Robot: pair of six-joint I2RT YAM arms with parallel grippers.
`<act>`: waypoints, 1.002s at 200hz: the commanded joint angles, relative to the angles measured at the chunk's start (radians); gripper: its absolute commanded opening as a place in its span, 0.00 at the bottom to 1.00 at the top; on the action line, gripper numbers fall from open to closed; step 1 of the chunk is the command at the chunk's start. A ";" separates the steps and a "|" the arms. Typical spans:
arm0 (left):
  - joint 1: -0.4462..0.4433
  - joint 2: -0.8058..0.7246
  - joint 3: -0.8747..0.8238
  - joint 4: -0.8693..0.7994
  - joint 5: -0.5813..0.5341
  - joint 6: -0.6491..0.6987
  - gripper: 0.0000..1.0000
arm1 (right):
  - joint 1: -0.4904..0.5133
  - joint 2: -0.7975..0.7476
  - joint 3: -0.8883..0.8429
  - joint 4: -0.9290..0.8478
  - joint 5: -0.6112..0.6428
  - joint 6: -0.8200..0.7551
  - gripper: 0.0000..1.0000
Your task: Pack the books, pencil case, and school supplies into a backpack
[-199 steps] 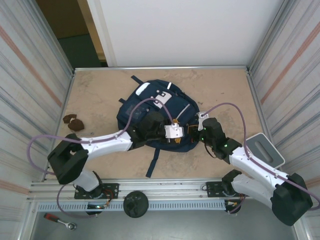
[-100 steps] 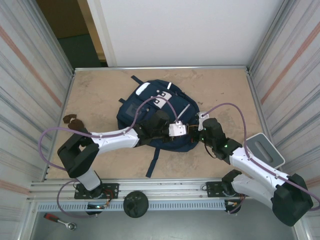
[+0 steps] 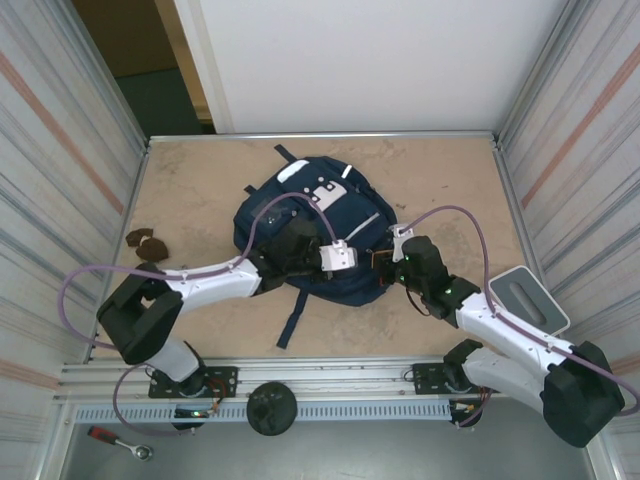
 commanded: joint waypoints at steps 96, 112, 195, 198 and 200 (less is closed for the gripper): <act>0.044 -0.118 -0.058 -0.048 -0.035 0.006 0.48 | -0.021 0.047 0.016 0.060 0.014 0.015 0.00; 0.004 -0.104 -0.024 -0.068 -0.082 0.008 0.54 | -0.008 0.043 0.017 0.064 0.020 0.019 0.00; -0.068 0.111 0.149 -0.093 -0.204 0.022 0.57 | 0.017 0.023 0.009 0.071 0.036 0.031 0.00; -0.068 0.115 0.153 -0.093 -0.207 0.022 0.56 | 0.017 0.022 0.007 0.073 0.037 0.032 0.00; -0.068 0.118 0.156 -0.093 -0.209 0.022 0.56 | 0.018 0.023 0.006 0.074 0.037 0.033 0.00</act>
